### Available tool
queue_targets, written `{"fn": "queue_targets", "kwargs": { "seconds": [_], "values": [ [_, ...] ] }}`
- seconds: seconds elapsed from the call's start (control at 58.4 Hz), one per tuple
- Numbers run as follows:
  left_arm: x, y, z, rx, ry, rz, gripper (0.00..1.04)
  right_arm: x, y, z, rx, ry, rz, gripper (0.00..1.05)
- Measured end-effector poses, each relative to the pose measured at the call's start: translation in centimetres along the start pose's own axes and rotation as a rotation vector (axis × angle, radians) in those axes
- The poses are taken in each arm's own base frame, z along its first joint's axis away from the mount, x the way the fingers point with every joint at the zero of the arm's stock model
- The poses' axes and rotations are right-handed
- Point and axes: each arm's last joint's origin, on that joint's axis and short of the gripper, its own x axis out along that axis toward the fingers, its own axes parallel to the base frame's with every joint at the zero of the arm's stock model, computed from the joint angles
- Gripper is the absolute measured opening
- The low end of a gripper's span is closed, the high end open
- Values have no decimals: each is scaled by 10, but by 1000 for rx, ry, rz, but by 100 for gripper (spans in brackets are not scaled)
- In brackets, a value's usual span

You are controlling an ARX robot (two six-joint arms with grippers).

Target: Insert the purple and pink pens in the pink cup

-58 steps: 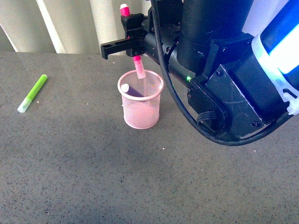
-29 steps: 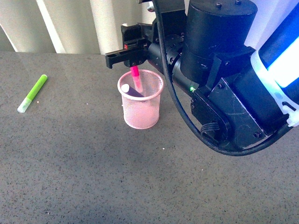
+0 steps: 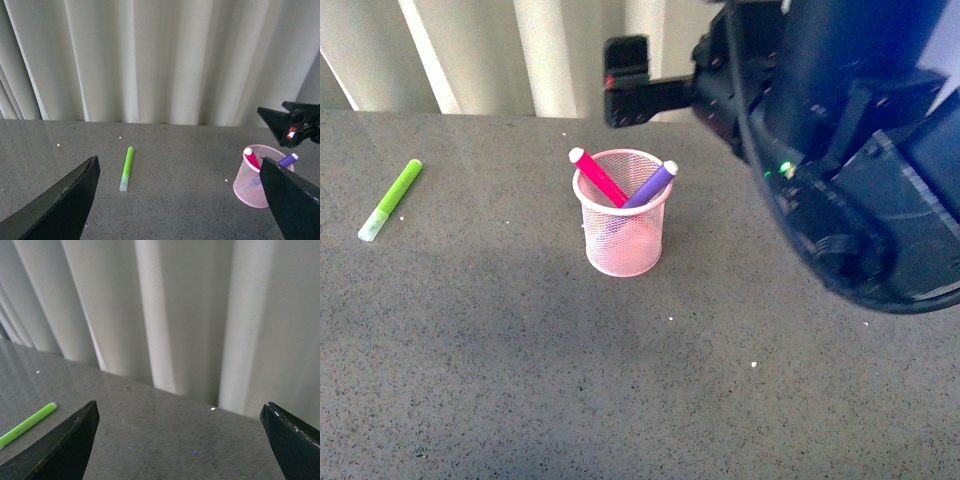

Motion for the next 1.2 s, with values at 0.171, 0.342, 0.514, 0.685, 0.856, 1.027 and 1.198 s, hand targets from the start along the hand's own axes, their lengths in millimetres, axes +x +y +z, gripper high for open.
{"fn": "queue_targets", "kwargs": {
  "seconds": [0.171,0.342,0.514,0.685,0.856,1.027,1.198],
  "values": [
    [0,0,0,0,0,0,98,-41,-48,60,-50,-79,-188,98],
    [0,0,0,0,0,0,98,-104,-72,100,-40,-66,-242,98],
    [0,0,0,0,0,0,98,-180,-63,126,-31,-90,-160,98],
    [0,0,0,0,0,0,98,-231,-65,134,48,-115,-158,98],
    [0,0,0,0,0,0,98,-253,-67,122,43,-37,-399,85],
    [0,0,0,0,-1,-1,98,-269,-47,106,-65,3,-484,46],
    [0,0,0,0,-1,0,98,-283,-41,99,-78,7,-487,12]
  ]
}}
